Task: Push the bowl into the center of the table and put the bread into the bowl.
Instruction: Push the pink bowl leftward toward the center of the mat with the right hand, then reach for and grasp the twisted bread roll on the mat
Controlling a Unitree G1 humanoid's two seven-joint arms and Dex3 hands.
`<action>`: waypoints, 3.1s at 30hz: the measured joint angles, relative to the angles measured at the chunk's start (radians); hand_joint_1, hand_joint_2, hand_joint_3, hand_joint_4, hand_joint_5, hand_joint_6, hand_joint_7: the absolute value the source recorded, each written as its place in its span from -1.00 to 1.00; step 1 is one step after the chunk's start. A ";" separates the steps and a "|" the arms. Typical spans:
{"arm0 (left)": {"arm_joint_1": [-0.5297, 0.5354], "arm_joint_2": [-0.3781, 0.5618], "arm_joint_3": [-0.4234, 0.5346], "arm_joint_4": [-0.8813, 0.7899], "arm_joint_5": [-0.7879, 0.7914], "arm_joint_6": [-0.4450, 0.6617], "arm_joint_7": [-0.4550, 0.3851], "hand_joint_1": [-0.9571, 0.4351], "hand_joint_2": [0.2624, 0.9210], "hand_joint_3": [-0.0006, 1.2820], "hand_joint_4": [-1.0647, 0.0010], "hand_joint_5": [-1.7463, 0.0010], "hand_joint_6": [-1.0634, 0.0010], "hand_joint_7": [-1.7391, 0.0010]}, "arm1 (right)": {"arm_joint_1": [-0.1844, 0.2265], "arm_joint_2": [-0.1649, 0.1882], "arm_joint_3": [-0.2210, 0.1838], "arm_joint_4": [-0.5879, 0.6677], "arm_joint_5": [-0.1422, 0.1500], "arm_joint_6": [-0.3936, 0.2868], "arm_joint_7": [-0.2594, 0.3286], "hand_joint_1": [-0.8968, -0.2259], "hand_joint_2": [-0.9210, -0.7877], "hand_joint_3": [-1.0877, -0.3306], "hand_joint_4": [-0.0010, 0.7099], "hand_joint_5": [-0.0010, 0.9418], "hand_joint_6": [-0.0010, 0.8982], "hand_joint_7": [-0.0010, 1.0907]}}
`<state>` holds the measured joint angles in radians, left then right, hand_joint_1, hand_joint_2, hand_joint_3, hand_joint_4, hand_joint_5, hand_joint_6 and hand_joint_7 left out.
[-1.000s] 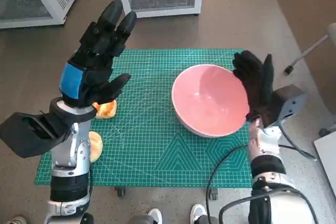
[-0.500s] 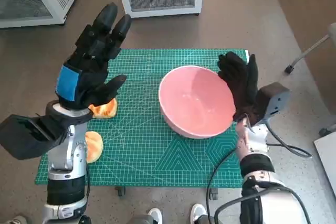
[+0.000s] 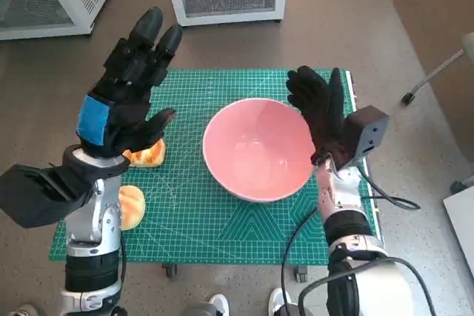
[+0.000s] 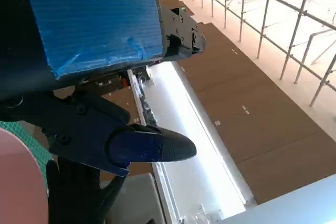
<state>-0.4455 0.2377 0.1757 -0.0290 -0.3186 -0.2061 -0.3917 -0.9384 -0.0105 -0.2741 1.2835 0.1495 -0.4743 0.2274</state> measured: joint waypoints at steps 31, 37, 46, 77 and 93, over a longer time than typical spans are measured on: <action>0.005 0.005 0.003 -0.001 0.010 -0.014 0.022 -0.56 1.00 -0.54 0.66 1.00 0.61 0.98 | -0.045 0.062 -0.001 0.010 -0.005 0.054 -0.012 -0.64 -1.00 -0.22 -0.38 -0.98 -0.51 -0.62; 0.011 0.007 0.003 -0.001 0.014 -0.018 0.022 -0.57 1.00 -0.53 0.66 1.00 0.61 0.98 | -0.051 0.063 -0.007 0.011 -0.004 0.055 -0.011 -0.66 -1.00 -0.18 -0.38 -0.99 -0.49 -0.61; 0.018 0.014 0.003 -0.002 0.032 -0.019 0.024 -0.57 1.00 -0.50 0.66 1.00 0.61 0.98 | -0.073 0.059 -0.016 -0.007 0.005 0.038 0.015 -0.64 -1.00 -0.15 -0.35 -0.98 -0.47 -0.60; 0.025 0.118 0.038 -0.062 0.041 -0.033 0.004 -0.55 1.00 -0.58 0.69 1.00 0.62 0.98 | 0.055 -0.055 0.058 -0.494 0.120 -0.315 0.414 -0.64 -1.00 -0.11 -0.42 -1.00 -0.56 -0.66; 0.046 0.544 0.022 -0.227 0.306 0.452 -0.169 0.35 0.13 -0.98 1.00 1.00 0.84 0.96 | 0.067 -0.065 0.082 -0.596 0.132 -0.325 0.413 -0.66 -1.00 -0.22 -0.45 -1.00 -0.58 -0.62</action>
<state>-0.3997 0.7814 0.1977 -0.2559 -0.0122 0.2458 -0.5610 -0.8710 -0.0753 -0.1922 0.6872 0.2813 -0.7995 0.6408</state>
